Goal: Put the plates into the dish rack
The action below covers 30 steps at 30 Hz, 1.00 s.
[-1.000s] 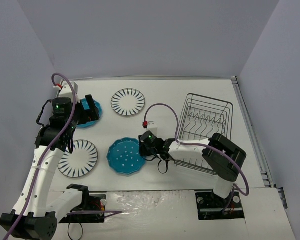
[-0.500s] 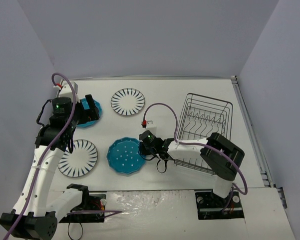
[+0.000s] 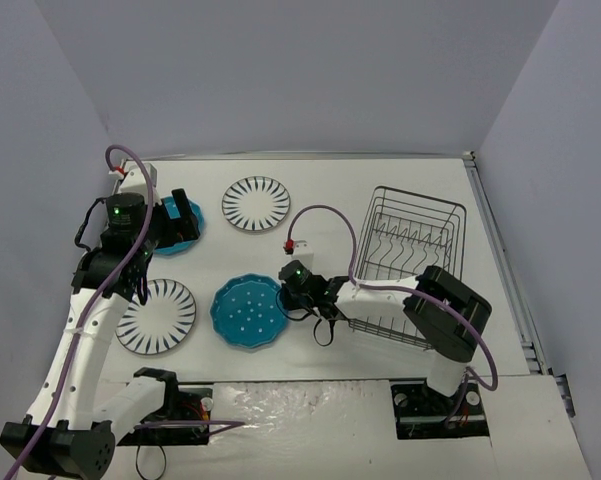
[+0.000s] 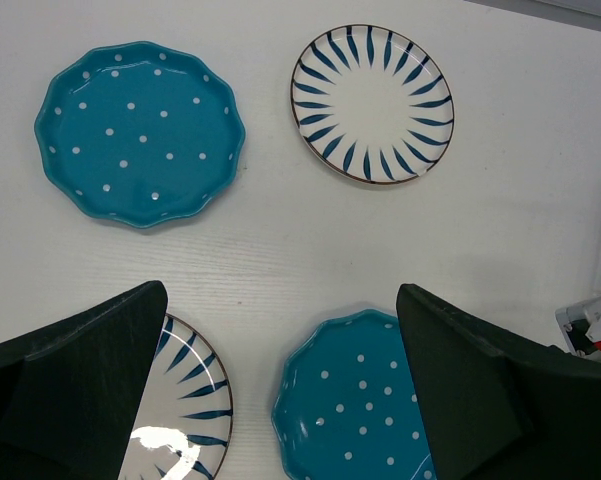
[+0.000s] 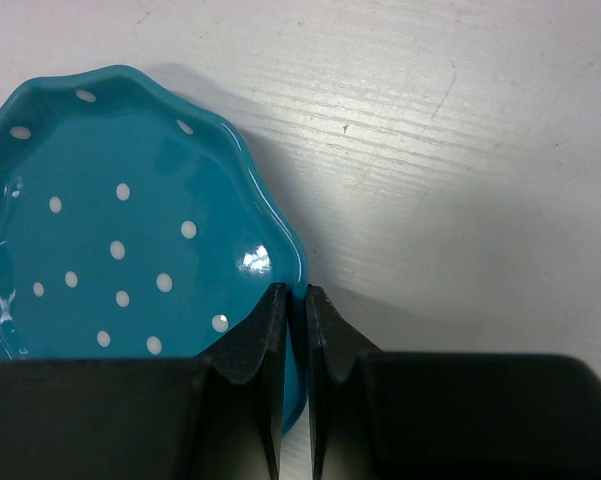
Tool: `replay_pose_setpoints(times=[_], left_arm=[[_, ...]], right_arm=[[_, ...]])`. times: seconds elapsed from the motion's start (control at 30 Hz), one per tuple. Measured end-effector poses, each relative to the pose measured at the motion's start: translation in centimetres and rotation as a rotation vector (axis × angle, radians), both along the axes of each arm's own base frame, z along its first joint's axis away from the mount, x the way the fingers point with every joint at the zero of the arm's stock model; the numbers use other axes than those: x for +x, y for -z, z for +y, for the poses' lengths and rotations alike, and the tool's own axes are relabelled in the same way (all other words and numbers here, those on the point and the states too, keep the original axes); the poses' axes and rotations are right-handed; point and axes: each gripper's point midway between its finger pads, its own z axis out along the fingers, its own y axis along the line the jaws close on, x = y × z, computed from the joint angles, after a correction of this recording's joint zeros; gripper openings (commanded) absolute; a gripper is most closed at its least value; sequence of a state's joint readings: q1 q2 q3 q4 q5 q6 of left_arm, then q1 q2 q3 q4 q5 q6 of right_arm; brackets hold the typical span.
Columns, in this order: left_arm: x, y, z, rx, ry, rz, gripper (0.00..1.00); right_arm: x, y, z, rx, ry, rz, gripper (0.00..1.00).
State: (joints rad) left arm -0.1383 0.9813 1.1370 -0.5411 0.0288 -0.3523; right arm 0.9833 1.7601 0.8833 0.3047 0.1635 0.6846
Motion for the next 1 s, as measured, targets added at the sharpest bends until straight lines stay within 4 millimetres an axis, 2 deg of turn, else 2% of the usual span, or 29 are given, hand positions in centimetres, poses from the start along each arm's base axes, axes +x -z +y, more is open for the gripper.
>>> replay_pose_setpoints(times=[0.17, 0.4, 0.5, 1.0], left_arm=[[0.0, 0.0, 0.0, 0.0, 0.0, 0.0, 0.97], [0.0, 0.0, 0.0, 0.0, -0.001, 0.001, 0.97], [0.0, -0.2, 0.0, 0.0, -0.001, -0.003, 0.97], [-0.5, 0.2, -0.3, -0.032, -0.001, 0.028, 0.97]], right_arm=[[0.3, -1.7, -0.4, -0.023, 0.002, -0.022, 0.0], [2.3, -7.1, -0.8, -0.082, 0.003, -0.135, 0.0], [3.0, -8.6, -1.1, -0.109, 0.011, -0.173, 0.0], [4.9, -13.8, -0.5, -0.145, 0.007, -0.259, 0.0]])
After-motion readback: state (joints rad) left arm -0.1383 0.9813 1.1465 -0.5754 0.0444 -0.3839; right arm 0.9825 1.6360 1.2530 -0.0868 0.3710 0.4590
